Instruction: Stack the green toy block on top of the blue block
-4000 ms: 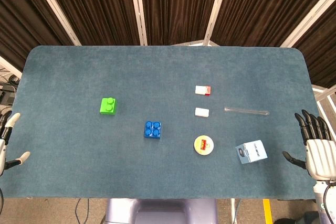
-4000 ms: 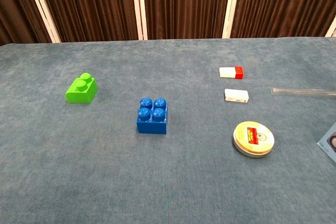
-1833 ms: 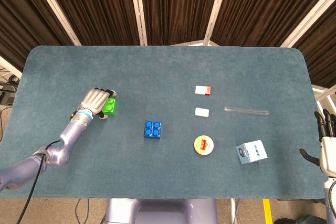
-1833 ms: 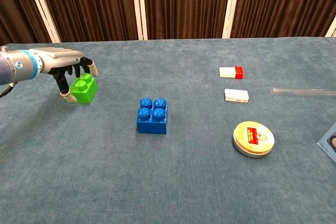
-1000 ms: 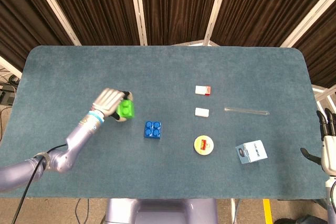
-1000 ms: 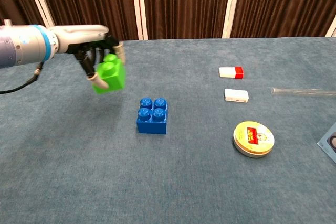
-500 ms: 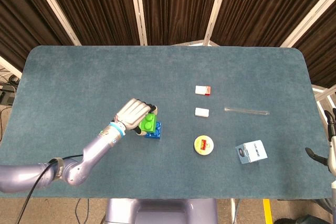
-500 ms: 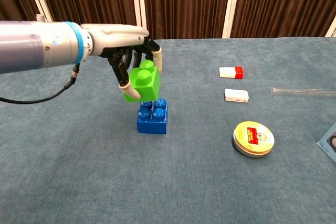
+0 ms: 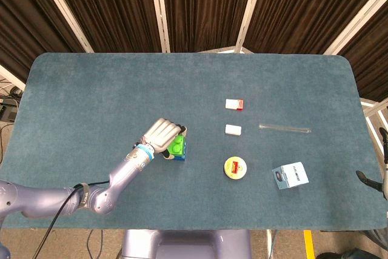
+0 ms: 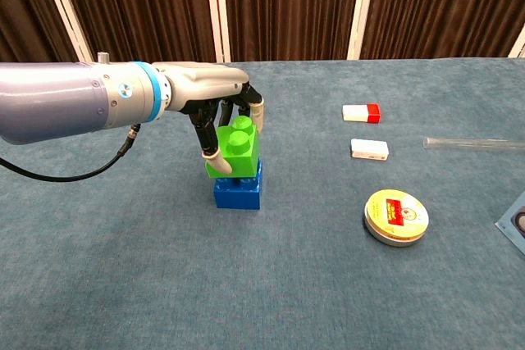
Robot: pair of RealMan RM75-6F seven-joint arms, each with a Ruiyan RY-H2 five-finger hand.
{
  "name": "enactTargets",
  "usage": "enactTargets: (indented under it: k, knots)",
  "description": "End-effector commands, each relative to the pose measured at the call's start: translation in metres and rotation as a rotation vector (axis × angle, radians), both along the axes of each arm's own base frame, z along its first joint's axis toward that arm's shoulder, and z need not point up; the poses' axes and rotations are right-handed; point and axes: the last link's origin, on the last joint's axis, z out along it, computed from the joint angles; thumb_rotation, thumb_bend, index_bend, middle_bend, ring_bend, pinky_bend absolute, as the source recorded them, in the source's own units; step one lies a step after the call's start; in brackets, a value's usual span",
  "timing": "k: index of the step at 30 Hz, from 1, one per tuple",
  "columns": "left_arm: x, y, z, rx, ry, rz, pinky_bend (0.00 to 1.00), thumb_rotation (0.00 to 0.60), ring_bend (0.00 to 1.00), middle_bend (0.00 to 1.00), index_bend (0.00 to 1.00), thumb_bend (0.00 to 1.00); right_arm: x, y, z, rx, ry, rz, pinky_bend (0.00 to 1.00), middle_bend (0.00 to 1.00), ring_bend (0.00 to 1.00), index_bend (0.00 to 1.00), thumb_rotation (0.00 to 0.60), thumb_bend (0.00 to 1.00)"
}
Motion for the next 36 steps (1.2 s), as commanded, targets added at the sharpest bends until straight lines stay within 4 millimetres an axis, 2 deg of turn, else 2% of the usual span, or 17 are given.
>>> enactTargets:
  k: [1, 28, 31, 36]
  knots:
    - [0.000, 0.000, -0.002, -0.001, 0.006, 0.003, 0.44, 0.600, 0.49, 0.46, 0.45, 0.14, 0.000, 0.000, 0.000, 0.000, 0.000, 0.000, 0.00, 0.00, 0.00, 0.02, 0.600, 0.00]
    - [-0.007, -0.001, -0.020, -0.005, 0.065, 0.011, 0.42, 0.600, 0.47, 0.45, 0.44, 0.15, 0.000, -0.002, -0.001, 0.006, -0.001, -0.003, 0.00, 0.00, 0.00, 0.02, 0.600, 0.00]
    - [-0.008, -0.001, -0.022, -0.001, 0.068, 0.011, 0.39, 0.600, 0.43, 0.41, 0.41, 0.14, 0.000, -0.002, -0.001, 0.007, -0.005, 0.000, 0.00, 0.00, 0.00, 0.02, 0.600, 0.00]
    - [-0.007, -0.001, -0.019, -0.002, 0.053, 0.010, 0.22, 0.600, 0.20, 0.24, 0.27, 0.13, 0.001, -0.001, -0.001, 0.005, -0.005, 0.002, 0.00, 0.00, 0.00, 0.02, 0.600, 0.00]
